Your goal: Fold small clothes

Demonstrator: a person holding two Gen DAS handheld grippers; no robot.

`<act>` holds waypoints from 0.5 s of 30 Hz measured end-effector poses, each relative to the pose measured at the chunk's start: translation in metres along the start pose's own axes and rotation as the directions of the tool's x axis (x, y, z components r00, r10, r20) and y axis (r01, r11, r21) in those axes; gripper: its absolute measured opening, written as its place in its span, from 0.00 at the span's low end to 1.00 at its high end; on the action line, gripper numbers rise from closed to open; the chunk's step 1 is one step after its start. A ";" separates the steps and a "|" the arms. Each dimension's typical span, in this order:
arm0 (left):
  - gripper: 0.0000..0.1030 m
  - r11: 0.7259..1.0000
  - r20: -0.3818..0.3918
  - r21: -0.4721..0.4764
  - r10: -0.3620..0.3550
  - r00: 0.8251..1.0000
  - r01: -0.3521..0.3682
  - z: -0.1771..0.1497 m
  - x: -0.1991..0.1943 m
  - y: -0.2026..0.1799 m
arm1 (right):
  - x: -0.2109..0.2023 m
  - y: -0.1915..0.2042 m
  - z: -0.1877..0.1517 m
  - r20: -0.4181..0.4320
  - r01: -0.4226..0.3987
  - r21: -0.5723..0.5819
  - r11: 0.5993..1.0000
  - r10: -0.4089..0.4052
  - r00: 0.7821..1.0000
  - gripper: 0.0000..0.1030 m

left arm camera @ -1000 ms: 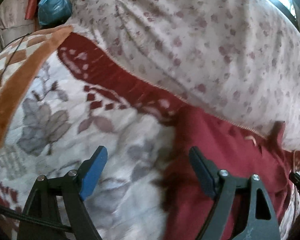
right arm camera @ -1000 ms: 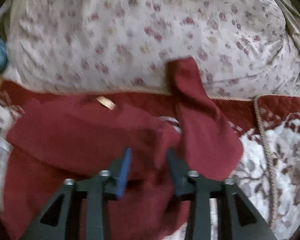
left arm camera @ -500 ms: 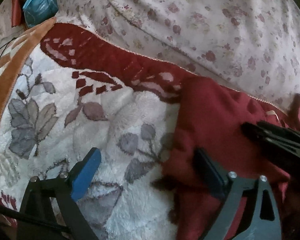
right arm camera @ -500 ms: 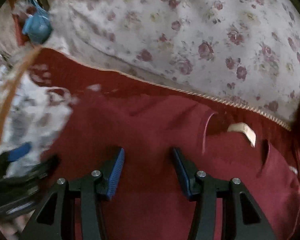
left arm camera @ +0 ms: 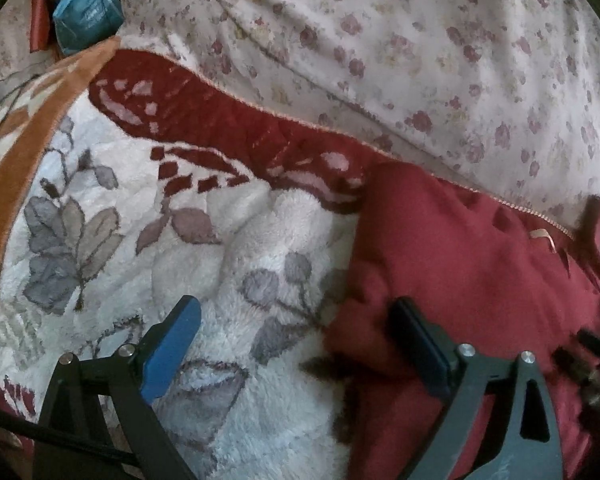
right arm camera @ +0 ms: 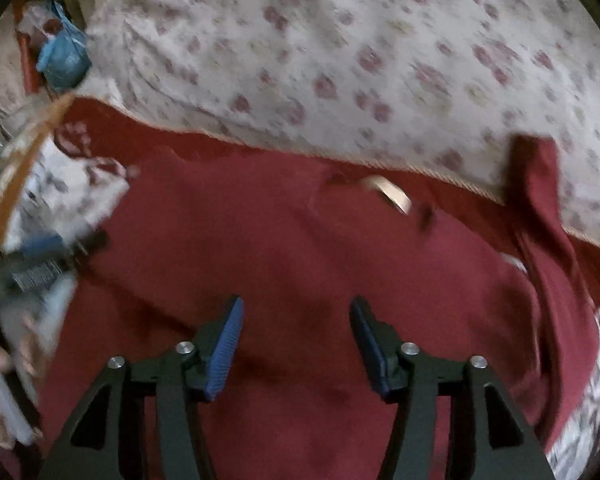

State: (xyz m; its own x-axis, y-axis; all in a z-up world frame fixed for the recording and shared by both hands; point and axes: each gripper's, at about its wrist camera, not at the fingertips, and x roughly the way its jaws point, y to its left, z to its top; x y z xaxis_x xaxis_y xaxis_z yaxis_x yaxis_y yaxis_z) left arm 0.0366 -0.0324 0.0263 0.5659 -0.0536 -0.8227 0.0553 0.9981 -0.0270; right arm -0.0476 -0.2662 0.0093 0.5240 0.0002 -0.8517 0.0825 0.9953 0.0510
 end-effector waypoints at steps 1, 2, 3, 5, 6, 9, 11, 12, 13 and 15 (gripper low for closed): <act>0.93 1.000 0.019 0.005 -0.001 1.000 0.000 -0.001 -0.004 -0.003 | 0.005 -0.005 -0.006 -0.016 -0.006 0.017 1.000 0.006 1.000 0.62; 0.93 1.000 0.040 0.012 -0.005 0.999 0.004 -0.002 -0.010 -0.006 | 0.002 -0.009 -0.009 0.011 -0.025 0.037 0.999 0.025 1.000 0.62; 0.93 1.000 0.054 0.018 -0.013 0.998 0.012 -0.003 -0.015 -0.008 | -0.002 -0.012 -0.011 0.012 -0.028 0.050 0.998 0.028 1.000 0.62; 0.93 0.998 0.081 0.035 -0.046 0.996 0.043 -0.007 -0.025 -0.014 | -0.015 -0.017 -0.013 0.009 -0.029 0.067 0.997 0.028 1.000 0.63; 0.93 0.998 0.086 0.043 -0.059 0.995 0.055 -0.009 -0.028 -0.017 | -0.021 -0.021 -0.016 0.024 -0.024 0.074 0.997 0.022 0.999 0.63; 0.93 0.992 0.075 0.087 -0.101 0.992 0.095 -0.012 -0.032 -0.029 | -0.032 -0.042 -0.026 0.046 0.037 0.123 0.992 -0.043 0.998 0.67; 0.93 0.990 0.076 0.116 -0.093 0.993 0.084 -0.014 -0.031 -0.037 | -0.029 -0.058 -0.033 0.026 0.052 0.174 0.983 -0.057 0.998 0.67; 0.93 0.989 0.073 0.129 -0.088 0.994 0.078 -0.015 -0.030 -0.041 | -0.028 -0.064 -0.037 0.017 0.039 0.192 0.981 -0.043 0.999 0.67; 0.93 0.988 0.068 0.136 -0.085 0.994 0.075 -0.016 -0.028 -0.044 | -0.025 -0.068 -0.039 0.016 0.018 0.204 0.979 -0.021 1.000 0.67; 0.93 0.987 0.060 0.141 -0.081 0.995 0.072 -0.016 -0.026 -0.045 | -0.026 -0.067 -0.038 0.023 0.020 0.201 0.979 -0.025 0.999 0.67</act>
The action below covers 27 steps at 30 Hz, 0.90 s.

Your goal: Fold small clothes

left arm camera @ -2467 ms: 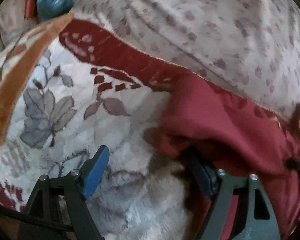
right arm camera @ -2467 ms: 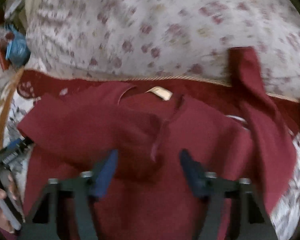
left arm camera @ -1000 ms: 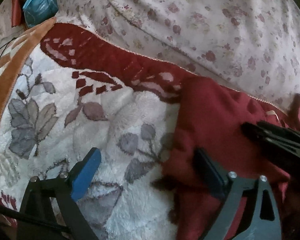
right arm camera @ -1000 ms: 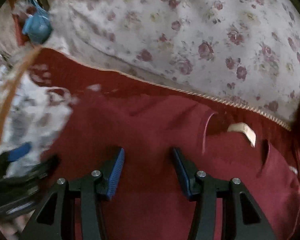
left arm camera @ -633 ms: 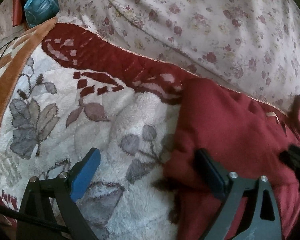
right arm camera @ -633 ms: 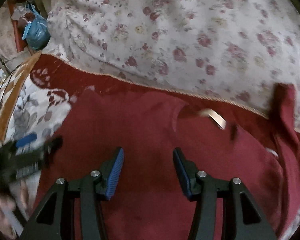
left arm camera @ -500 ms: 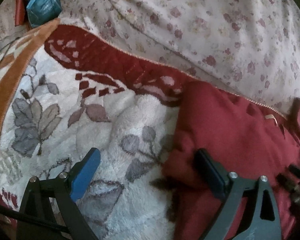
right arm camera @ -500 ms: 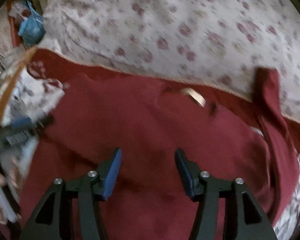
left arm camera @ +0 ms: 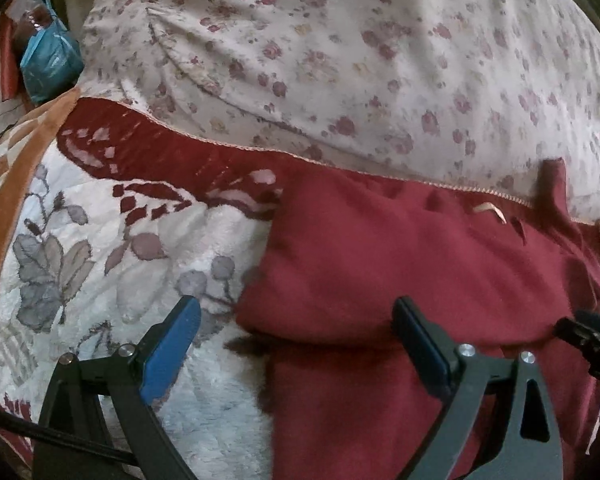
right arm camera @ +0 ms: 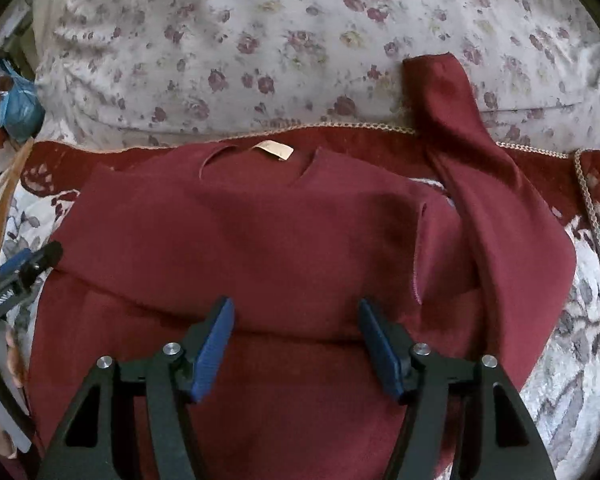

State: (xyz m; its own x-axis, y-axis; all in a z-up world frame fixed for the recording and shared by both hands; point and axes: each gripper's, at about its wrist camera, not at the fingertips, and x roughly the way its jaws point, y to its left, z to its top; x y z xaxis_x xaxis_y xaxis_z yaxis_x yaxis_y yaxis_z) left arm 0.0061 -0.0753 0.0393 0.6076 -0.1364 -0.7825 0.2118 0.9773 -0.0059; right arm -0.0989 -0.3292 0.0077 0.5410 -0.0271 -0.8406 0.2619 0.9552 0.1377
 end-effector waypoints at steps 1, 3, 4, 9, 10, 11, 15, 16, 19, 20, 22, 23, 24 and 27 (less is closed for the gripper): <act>0.93 1.000 -0.004 0.002 0.004 1.000 -0.004 -0.001 0.001 -0.001 | -0.001 0.002 0.000 -0.001 0.008 -0.005 1.000 -0.008 1.000 0.67; 0.93 1.000 -0.006 0.003 0.009 1.000 -0.009 -0.001 0.002 0.000 | -0.004 0.008 0.001 0.000 0.026 -0.019 0.999 -0.026 1.000 0.67; 0.93 1.000 -0.006 0.002 0.008 1.000 -0.008 -0.001 0.002 0.000 | -0.007 0.010 0.001 0.008 0.030 -0.026 0.999 -0.029 1.000 0.67; 0.93 1.000 -0.009 0.003 0.007 1.000 -0.007 -0.001 0.002 0.000 | -0.015 0.010 0.006 0.059 0.057 -0.030 0.998 -0.055 0.997 0.68; 0.93 1.000 -0.012 0.004 0.008 1.000 -0.008 -0.001 0.003 0.001 | -0.013 0.006 0.007 0.057 0.063 -0.015 0.998 -0.062 0.996 0.68; 0.93 1.000 -0.014 0.005 0.010 1.000 -0.010 -0.002 0.004 0.000 | -0.009 0.001 0.006 0.050 0.065 0.004 0.998 -0.065 0.997 0.68; 0.93 1.000 -0.031 0.011 0.019 0.999 -0.019 -0.003 0.009 0.000 | 0.008 -0.007 0.003 0.028 0.055 0.018 0.998 -0.056 0.998 0.68; 0.93 1.000 -0.036 0.013 0.022 0.999 -0.021 -0.004 0.011 0.000 | 0.008 -0.004 0.003 0.026 0.063 0.003 0.998 -0.063 0.998 0.68; 0.93 1.000 -0.040 0.008 0.016 0.999 -0.016 -0.005 0.012 0.001 | -0.006 -0.008 0.010 0.023 0.017 -0.014 1.000 -0.017 1.000 0.68; 0.93 1.000 -0.042 0.002 0.011 0.999 -0.011 -0.004 0.012 0.002 | -0.013 -0.013 0.013 0.044 0.012 -0.004 1.000 -0.011 0.999 0.68; 0.93 1.000 -0.044 -0.004 0.006 0.999 -0.006 -0.004 0.012 0.003 | -0.029 -0.033 0.020 0.108 0.031 0.032 0.999 -0.034 0.994 0.73; 0.93 1.000 -0.045 -0.008 0.003 0.999 -0.004 -0.004 0.012 0.003 | -0.035 -0.044 0.024 0.130 0.046 0.058 0.997 -0.053 0.990 0.78; 0.93 1.000 -0.048 -0.010 0.002 0.999 -0.002 -0.004 0.012 0.003 | -0.037 -0.055 0.029 0.141 0.058 0.085 0.995 -0.070 0.987 0.79; 0.93 1.000 -0.056 -0.015 -0.003 0.998 0.002 -0.004 0.014 0.003 | -0.028 -0.094 0.048 0.133 0.058 0.179 0.982 -0.083 0.988 0.79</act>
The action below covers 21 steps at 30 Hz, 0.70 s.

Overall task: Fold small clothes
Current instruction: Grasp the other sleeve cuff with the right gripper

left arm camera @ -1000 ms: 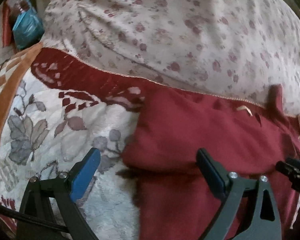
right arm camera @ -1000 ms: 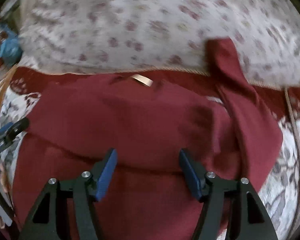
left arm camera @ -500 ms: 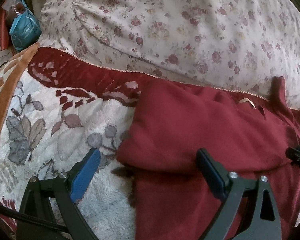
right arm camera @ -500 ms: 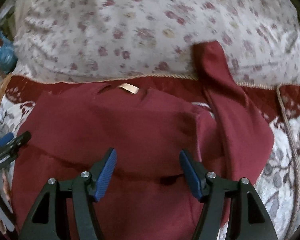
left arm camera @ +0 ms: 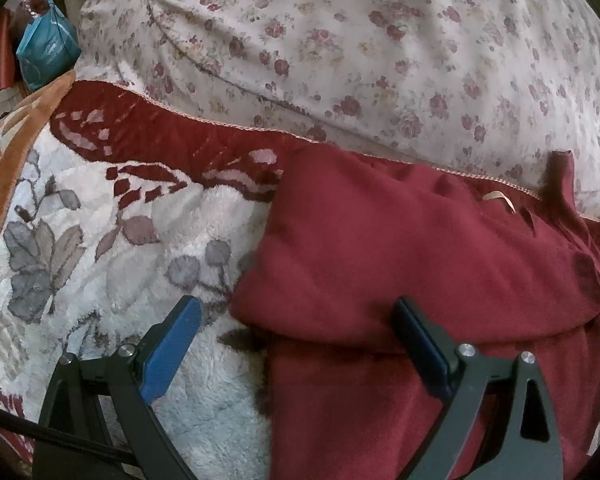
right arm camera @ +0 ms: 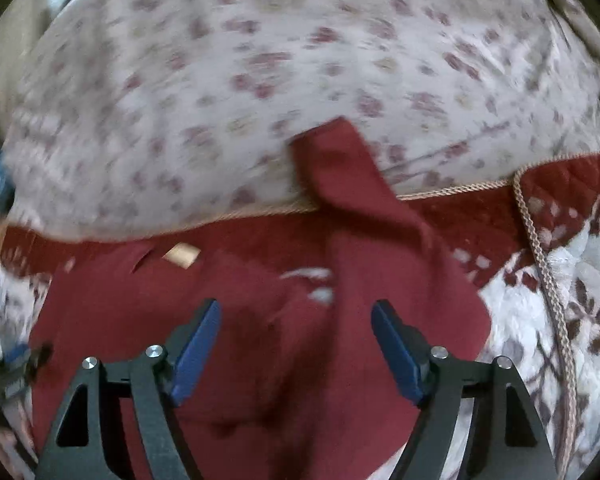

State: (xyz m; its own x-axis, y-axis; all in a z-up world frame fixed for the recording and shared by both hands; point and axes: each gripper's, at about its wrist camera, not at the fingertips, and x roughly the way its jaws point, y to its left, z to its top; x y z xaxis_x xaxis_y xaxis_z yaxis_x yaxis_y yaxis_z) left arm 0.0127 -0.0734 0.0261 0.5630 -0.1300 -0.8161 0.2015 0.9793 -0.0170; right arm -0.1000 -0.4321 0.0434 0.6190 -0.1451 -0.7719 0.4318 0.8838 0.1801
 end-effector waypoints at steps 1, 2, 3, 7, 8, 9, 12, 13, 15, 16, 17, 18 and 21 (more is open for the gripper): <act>0.93 1.000 -0.002 -0.003 -0.002 1.000 0.002 0.000 0.000 0.000 | 0.006 -0.005 0.004 -0.009 0.000 0.015 1.000 0.000 1.000 0.79; 0.93 1.000 -0.004 -0.005 -0.004 1.000 0.004 0.000 0.001 0.000 | 0.014 -0.011 0.011 -0.021 0.001 0.034 0.999 0.000 1.000 0.79; 0.93 1.000 -0.007 -0.007 -0.005 1.000 0.005 0.001 0.002 0.001 | 0.021 -0.014 0.015 -0.027 0.003 0.043 0.999 -0.001 1.000 0.79; 0.93 1.000 -0.020 -0.012 -0.009 1.000 0.009 0.002 0.007 0.000 | 0.043 -0.013 0.041 -0.012 0.035 0.019 0.999 -0.034 0.999 0.79; 0.93 1.000 -0.024 -0.013 -0.009 1.000 0.009 0.003 0.008 0.000 | 0.047 -0.011 0.047 0.000 0.041 0.013 0.999 -0.041 0.999 0.79; 0.93 1.000 -0.026 -0.013 -0.009 1.000 0.009 0.003 0.010 -0.001 | 0.050 -0.009 0.053 0.011 0.045 0.010 0.999 -0.045 0.999 0.79; 0.93 1.000 -0.028 -0.012 -0.011 1.000 0.010 0.005 0.012 -0.002 | 0.067 0.000 0.073 0.033 0.057 -0.005 0.998 -0.057 0.998 0.79; 0.93 1.000 -0.031 -0.012 -0.012 0.999 0.011 0.005 0.013 -0.002 | 0.073 0.001 0.079 0.033 0.061 -0.012 0.998 -0.061 0.998 0.79; 0.93 1.000 -0.035 -0.014 -0.016 0.999 0.016 0.006 0.015 -0.001 | 0.088 0.007 0.089 0.031 0.090 -0.037 0.995 -0.089 0.996 0.79; 0.93 1.000 -0.039 -0.016 -0.020 0.999 0.019 0.007 0.016 -0.001 | 0.098 0.009 0.095 0.027 0.117 -0.043 0.992 -0.116 0.993 0.79; 0.93 1.000 -0.042 -0.018 -0.022 0.999 0.022 0.007 0.017 0.000 | 0.104 0.008 0.098 0.027 0.130 -0.039 0.991 -0.129 0.991 0.79; 0.93 0.999 -0.045 -0.022 -0.026 0.999 0.025 0.007 0.018 0.000 | 0.109 0.007 0.100 0.028 0.138 -0.034 0.990 -0.137 0.990 0.79; 0.93 0.999 -0.049 -0.033 -0.033 0.998 0.032 0.008 0.019 0.002 | 0.124 0.001 0.106 0.026 0.151 -0.029 0.988 -0.150 0.988 0.70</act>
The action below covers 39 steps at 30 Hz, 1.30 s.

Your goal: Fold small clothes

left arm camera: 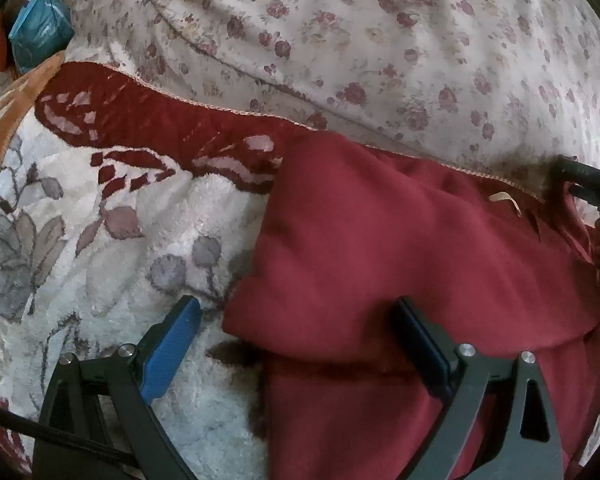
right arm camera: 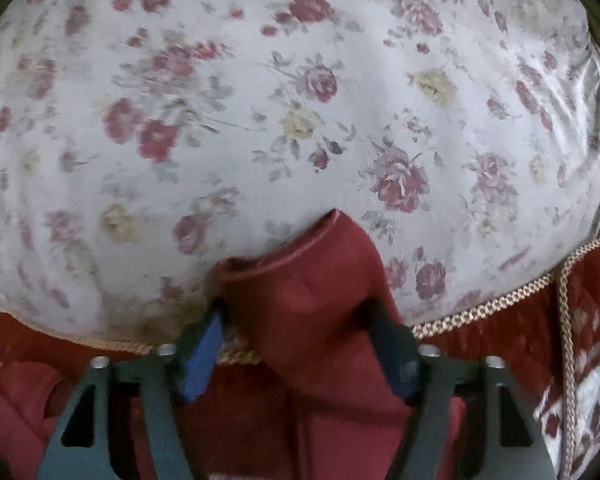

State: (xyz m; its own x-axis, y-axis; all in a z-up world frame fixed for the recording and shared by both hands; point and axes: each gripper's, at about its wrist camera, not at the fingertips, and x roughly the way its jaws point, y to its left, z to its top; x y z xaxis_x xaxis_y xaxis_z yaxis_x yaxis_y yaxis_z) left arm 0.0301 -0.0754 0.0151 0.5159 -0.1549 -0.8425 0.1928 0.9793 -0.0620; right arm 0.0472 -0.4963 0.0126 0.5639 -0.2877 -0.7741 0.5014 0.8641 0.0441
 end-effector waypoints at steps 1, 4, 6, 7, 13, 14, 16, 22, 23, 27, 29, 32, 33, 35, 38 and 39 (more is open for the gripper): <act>0.93 1.000 -0.001 -0.002 0.000 1.000 0.000 0.000 0.000 0.000 | 0.002 -0.001 0.001 0.000 -0.009 0.001 1.000 0.009 1.000 0.70; 0.94 1.000 0.000 0.000 0.005 1.000 -0.005 0.000 0.001 -0.001 | -0.004 -0.002 0.001 -0.003 -0.039 -0.041 0.998 0.039 0.999 0.41; 0.94 1.000 0.002 0.003 0.008 1.000 -0.008 0.000 0.000 -0.001 | -0.015 -0.014 0.002 -0.002 -0.071 -0.026 0.997 0.071 0.997 0.10; 0.94 1.000 0.004 0.005 0.009 1.000 -0.009 0.000 0.000 -0.001 | -0.028 -0.024 0.002 0.002 -0.126 -0.006 0.992 0.126 0.992 0.10; 0.94 1.000 0.023 0.007 0.028 0.999 -0.028 -0.001 -0.006 0.001 | -0.132 -0.059 -0.001 0.098 -0.298 -0.049 0.953 0.301 0.948 0.10; 0.94 0.999 0.029 0.004 0.034 0.999 -0.035 -0.001 -0.008 0.002 | -0.157 -0.066 -0.002 0.125 -0.324 -0.065 0.944 0.330 0.936 0.10; 0.94 0.999 0.038 -0.003 0.042 0.998 -0.042 -0.002 -0.011 0.003 | -0.203 -0.073 -0.004 0.176 -0.365 -0.099 0.926 0.377 0.909 0.10; 0.94 0.998 0.075 -0.038 0.042 0.996 -0.040 0.001 -0.027 0.015 | -0.302 -0.058 -0.005 0.183 -0.564 -0.220 0.796 0.601 0.778 0.10; 0.94 0.998 0.085 -0.052 0.040 0.996 -0.035 0.002 -0.031 0.019 | -0.311 -0.048 -0.005 0.163 -0.591 -0.243 0.769 0.633 0.757 0.10; 0.94 0.993 0.114 -0.119 0.022 0.993 -0.008 0.005 -0.045 0.039 | -0.326 0.013 -0.016 0.057 -0.652 -0.324 0.685 0.702 0.710 0.10; 0.94 0.987 0.126 -0.158 0.017 0.992 0.003 0.007 -0.050 0.051 | -0.314 0.056 -0.025 -0.017 -0.671 -0.364 0.646 0.716 0.698 0.10; 0.94 0.983 0.140 -0.182 0.007 0.990 0.019 0.010 -0.053 0.061 | -0.286 0.107 -0.037 -0.100 -0.694 -0.376 0.614 0.718 0.689 0.10; 0.94 0.983 0.143 -0.183 0.007 0.990 0.019 0.011 -0.053 0.063 | -0.271 0.127 -0.043 -0.133 -0.706 -0.375 0.601 0.718 0.683 0.10; 0.94 0.982 0.150 -0.183 -0.012 0.989 0.039 0.014 -0.054 0.066 | -0.240 0.159 -0.052 -0.184 -0.721 -0.365 0.589 0.713 0.676 0.10; 0.94 0.983 0.161 -0.172 -0.042 0.986 0.070 0.018 -0.055 0.066 | -0.188 0.204 -0.073 -0.268 -0.739 -0.327 0.589 0.692 0.670 0.10; 0.94 0.983 0.163 -0.167 -0.043 0.986 0.071 0.019 -0.054 0.065 | -0.170 0.216 -0.082 -0.297 -0.738 -0.319 0.594 0.677 0.673 0.11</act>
State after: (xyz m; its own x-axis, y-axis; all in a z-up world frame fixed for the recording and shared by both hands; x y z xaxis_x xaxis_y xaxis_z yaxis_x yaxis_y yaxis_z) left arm 0.0307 -0.0056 0.0671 0.6360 -0.2164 -0.7407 0.0865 0.9738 -0.2103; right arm 0.0058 -0.2271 0.1022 0.5241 0.5141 -0.6790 -0.3275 0.8576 0.3965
